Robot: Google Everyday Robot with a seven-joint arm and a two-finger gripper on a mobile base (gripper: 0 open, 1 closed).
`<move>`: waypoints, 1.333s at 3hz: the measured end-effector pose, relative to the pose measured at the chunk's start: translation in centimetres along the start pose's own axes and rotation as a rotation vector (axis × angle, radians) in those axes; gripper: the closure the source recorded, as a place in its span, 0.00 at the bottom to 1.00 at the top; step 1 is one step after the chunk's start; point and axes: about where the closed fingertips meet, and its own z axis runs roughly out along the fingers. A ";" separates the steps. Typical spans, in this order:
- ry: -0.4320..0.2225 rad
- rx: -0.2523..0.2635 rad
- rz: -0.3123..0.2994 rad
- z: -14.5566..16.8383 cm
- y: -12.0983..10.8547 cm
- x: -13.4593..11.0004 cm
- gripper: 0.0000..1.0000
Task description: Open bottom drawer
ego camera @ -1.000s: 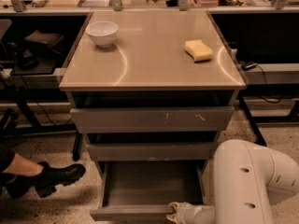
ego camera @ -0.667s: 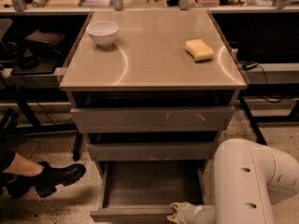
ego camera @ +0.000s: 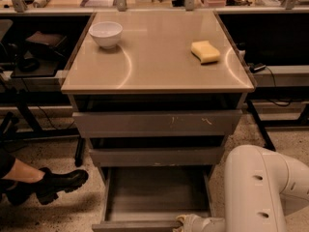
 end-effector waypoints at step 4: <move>-0.026 0.015 -0.014 -1.2 2.2 1.3 0.81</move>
Offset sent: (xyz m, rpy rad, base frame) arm -0.2046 -0.1108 -0.0677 0.1691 -0.2071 0.0945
